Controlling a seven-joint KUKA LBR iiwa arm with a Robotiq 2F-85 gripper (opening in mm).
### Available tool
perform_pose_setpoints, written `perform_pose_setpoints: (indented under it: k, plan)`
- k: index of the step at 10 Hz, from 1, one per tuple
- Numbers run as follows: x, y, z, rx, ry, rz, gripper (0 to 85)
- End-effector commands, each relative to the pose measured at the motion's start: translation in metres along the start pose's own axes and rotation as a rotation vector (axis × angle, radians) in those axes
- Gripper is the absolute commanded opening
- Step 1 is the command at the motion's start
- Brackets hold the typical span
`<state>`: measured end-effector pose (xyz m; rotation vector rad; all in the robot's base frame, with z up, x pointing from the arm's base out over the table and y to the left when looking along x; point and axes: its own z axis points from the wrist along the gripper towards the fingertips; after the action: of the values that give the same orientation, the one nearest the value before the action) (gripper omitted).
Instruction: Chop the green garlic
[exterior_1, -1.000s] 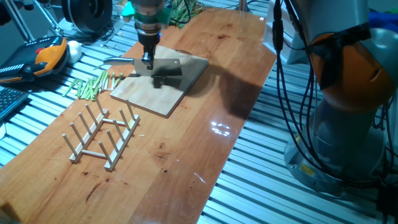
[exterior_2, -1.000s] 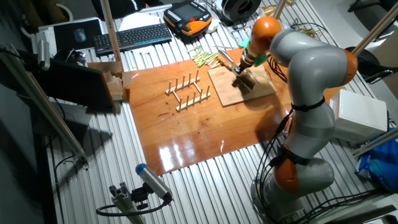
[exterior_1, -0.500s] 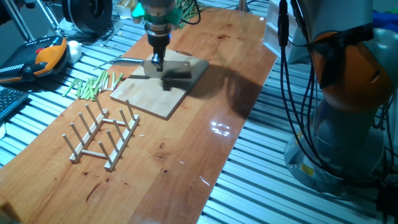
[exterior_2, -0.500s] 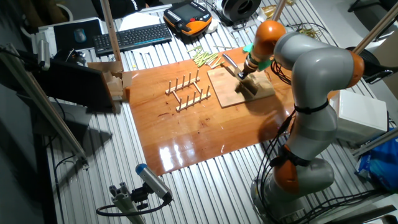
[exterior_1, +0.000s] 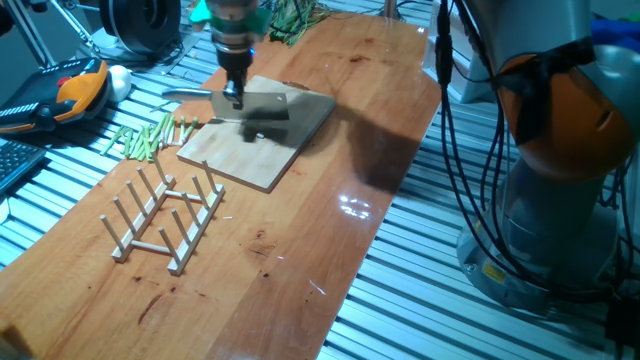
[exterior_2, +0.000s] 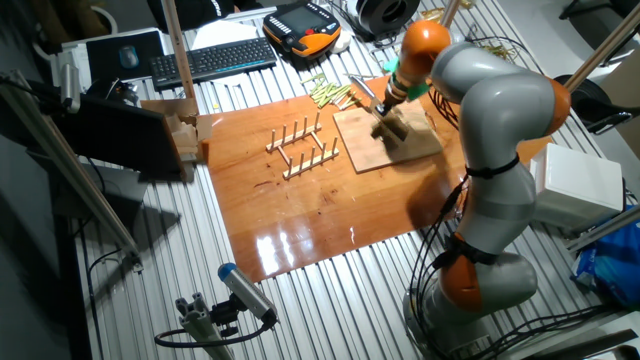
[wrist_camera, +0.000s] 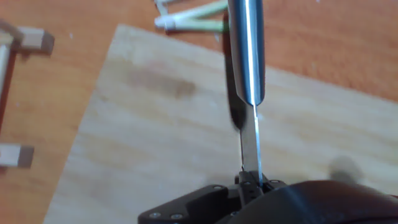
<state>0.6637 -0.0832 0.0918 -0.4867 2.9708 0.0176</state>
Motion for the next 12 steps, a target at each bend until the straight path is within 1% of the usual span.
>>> perform_pose_setpoints:
  k: [1,2,4,7,10,12]
  plan:
    - [0.0,0.0,0.0,0.0,0.0,-0.001,0.0]
    - [0.001,0.001,-0.002,-0.002,0.006,-0.001,0.0]
    - [0.0,-0.001,-0.003,0.0,0.005,-0.004,0.0]
    - [-0.002,-0.009,-0.009,0.007,0.009,-0.014,0.0]
    - [-0.001,-0.008,0.003,-0.003,-0.001,-0.015,0.0]
    - [0.001,-0.009,0.007,0.003,-0.007,-0.016,0.0]
